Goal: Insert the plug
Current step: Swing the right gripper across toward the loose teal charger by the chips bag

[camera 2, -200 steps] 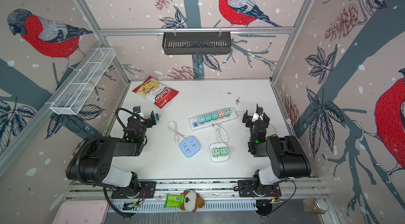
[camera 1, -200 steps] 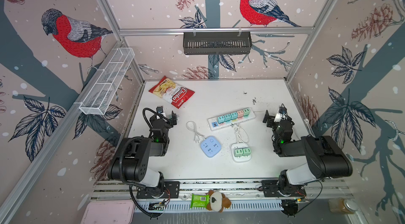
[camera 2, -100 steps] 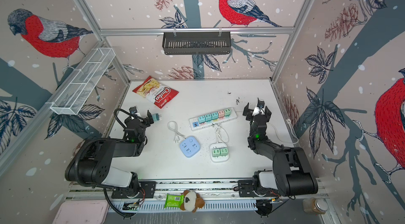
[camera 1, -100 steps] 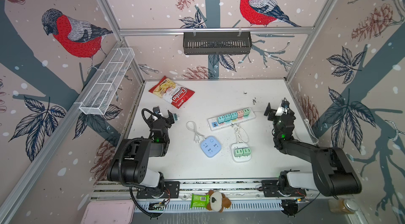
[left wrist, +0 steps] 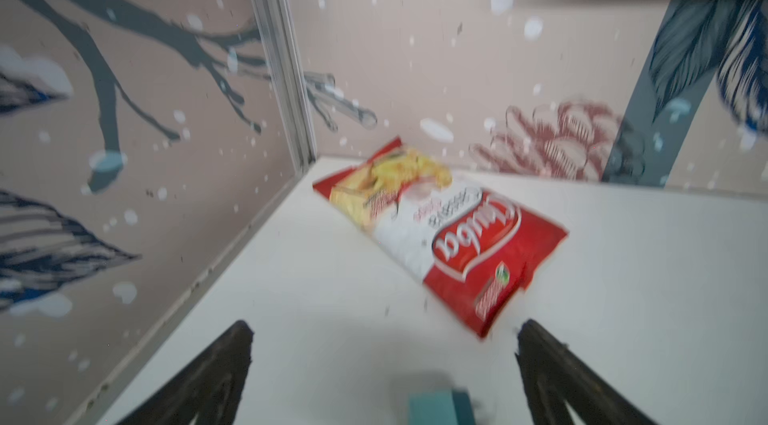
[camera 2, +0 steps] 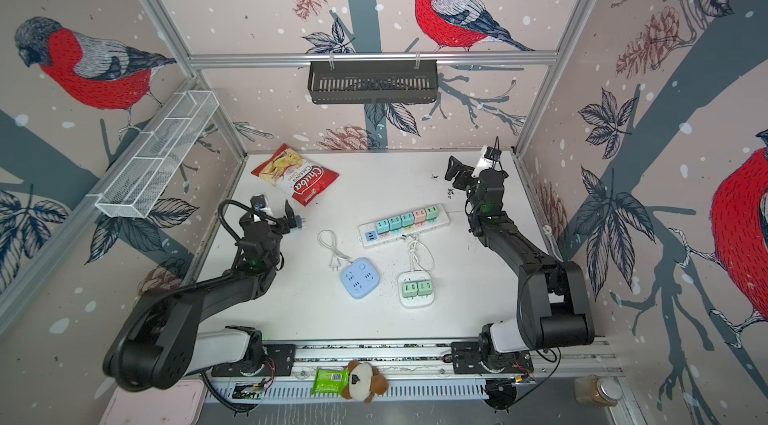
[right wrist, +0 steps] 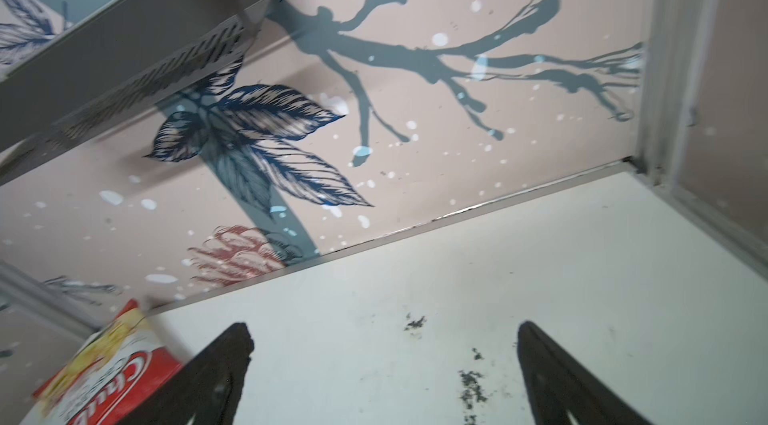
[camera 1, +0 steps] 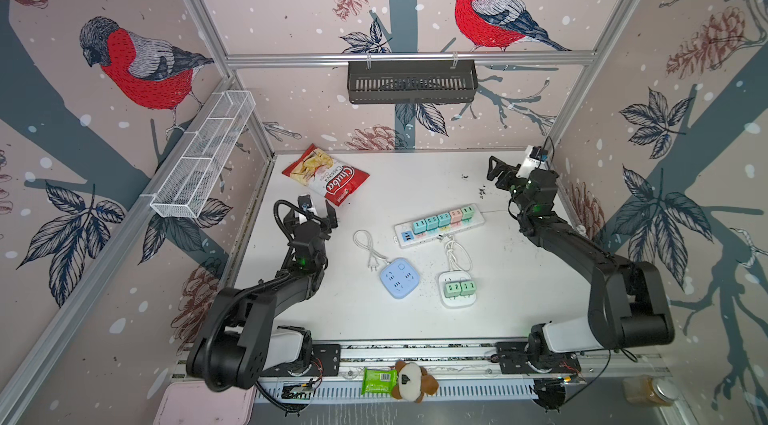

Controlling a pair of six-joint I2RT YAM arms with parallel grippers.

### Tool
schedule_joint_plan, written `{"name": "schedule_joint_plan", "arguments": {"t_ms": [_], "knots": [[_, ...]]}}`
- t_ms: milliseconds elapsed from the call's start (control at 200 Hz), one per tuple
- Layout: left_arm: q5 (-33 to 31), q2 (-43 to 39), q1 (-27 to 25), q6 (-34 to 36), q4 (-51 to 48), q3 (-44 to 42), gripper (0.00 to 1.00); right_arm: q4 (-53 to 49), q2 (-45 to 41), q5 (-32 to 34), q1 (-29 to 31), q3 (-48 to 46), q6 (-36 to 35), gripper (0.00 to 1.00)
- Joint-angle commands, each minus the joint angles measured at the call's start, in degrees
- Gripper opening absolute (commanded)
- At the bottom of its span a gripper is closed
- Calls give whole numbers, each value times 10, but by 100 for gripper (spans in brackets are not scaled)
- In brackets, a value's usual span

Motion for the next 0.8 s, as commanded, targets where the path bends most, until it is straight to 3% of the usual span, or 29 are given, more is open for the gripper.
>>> {"name": "schedule_joint_plan", "arguments": {"t_ms": [0,60,225,345,435,796], "knots": [[-18,-36,37,-105,-178,36,98,-3,27,-71,54,42,-45,100],[21,-58,65,-153,-242,48,98,-11,49,-48,107,66,-110,100],[4,-114,73,-256,-337,49,98,-21,156,-76,232,158,-211,100],[16,-173,77,-270,-349,17,98,-93,262,-152,284,279,-232,92],[29,-197,84,-269,-317,-18,98,-129,325,-147,325,346,-254,90],[82,-202,139,-299,-378,-14,98,-301,529,-195,415,608,-300,84]]}}
